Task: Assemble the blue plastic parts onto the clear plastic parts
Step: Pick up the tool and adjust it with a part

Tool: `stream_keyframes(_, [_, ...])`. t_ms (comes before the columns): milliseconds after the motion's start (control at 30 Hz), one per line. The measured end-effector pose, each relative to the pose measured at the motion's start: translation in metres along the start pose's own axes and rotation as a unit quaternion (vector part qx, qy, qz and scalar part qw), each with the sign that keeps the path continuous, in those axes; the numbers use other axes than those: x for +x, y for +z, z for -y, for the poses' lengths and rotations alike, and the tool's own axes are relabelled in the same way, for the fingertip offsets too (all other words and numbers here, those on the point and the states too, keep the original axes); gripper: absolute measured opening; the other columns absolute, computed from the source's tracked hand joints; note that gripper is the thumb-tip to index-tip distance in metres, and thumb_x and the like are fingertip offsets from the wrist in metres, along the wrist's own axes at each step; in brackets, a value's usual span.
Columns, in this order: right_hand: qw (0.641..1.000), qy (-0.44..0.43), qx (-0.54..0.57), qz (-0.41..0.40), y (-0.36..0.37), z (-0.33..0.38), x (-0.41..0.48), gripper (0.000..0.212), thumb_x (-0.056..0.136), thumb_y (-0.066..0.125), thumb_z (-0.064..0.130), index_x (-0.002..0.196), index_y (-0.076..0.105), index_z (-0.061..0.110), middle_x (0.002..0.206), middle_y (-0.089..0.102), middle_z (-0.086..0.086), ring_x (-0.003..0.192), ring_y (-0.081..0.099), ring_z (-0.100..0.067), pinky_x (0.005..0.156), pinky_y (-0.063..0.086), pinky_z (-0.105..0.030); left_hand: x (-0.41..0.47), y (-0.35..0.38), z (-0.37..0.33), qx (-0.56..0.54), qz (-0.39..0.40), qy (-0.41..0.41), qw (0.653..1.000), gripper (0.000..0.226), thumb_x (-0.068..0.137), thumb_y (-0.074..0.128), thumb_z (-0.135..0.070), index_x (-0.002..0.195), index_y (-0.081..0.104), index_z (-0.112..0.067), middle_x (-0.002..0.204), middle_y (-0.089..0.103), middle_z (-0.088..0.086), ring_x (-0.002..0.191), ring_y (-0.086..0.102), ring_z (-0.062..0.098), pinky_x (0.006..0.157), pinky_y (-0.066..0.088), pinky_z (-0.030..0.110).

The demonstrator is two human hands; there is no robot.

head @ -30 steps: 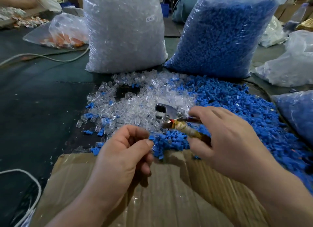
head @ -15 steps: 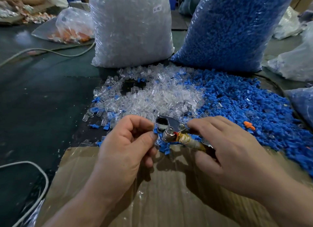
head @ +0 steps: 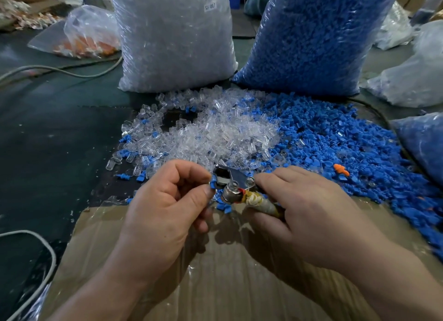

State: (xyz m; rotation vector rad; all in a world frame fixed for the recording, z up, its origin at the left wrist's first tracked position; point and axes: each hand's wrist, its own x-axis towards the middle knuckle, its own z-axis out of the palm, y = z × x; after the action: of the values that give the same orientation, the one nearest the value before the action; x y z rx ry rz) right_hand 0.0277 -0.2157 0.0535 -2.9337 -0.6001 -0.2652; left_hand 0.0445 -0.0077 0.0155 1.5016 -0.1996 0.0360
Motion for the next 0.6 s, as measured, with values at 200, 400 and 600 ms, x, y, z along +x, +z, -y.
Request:
stream_keyframes(200, [1.000, 0.022, 0.008, 0.011, -0.002, 0.004, -0.001, 0.042, 0.081, 0.037, 0.058, 0.093, 0.061, 0.026, 0.075, 0.057, 0.009, 0.072, 0.055, -0.018, 0.063, 0.039, -0.031, -0.001, 0.000, -0.005, 0.004, 0.000, -0.003, 1.000, 0.019, 0.080, 0.068, -0.010, 0.082, 0.070, -0.030, 0.068, 0.067, -0.001, 0.054, 0.061, 0.011, 0.046, 0.051, 0.022])
stream_keyframes(400, [0.996, 0.083, -0.025, 0.031, 0.008, -0.016, 0.006, 0.066, 0.081, 0.028, 0.077, 0.123, 0.053, 0.032, 0.100, 0.059, 0.010, 0.095, 0.051, -0.016, 0.085, 0.046, -0.039, 0.004, -0.005, -0.003, 0.047, -0.052, -0.051, 0.996, 0.038, 0.091, 0.064, 0.004, 0.075, 0.068, -0.031, 0.055, 0.061, 0.000, 0.045, 0.056, 0.012, 0.040, 0.046, 0.019])
stream_keyframes(600, [0.989, 0.121, -0.070, 0.053, 0.016, -0.026, 0.023, 0.073, 0.075, 0.035, 0.078, 0.130, 0.050, 0.032, 0.113, 0.057, 0.006, 0.109, 0.043, -0.021, 0.095, 0.032, -0.040, -0.001, 0.003, -0.004, 0.070, -0.013, -0.093, 0.993, 0.033, 0.089, 0.065, 0.003, 0.077, 0.068, -0.027, 0.051, 0.061, 0.007, 0.039, 0.052, 0.015, 0.038, 0.043, 0.019])
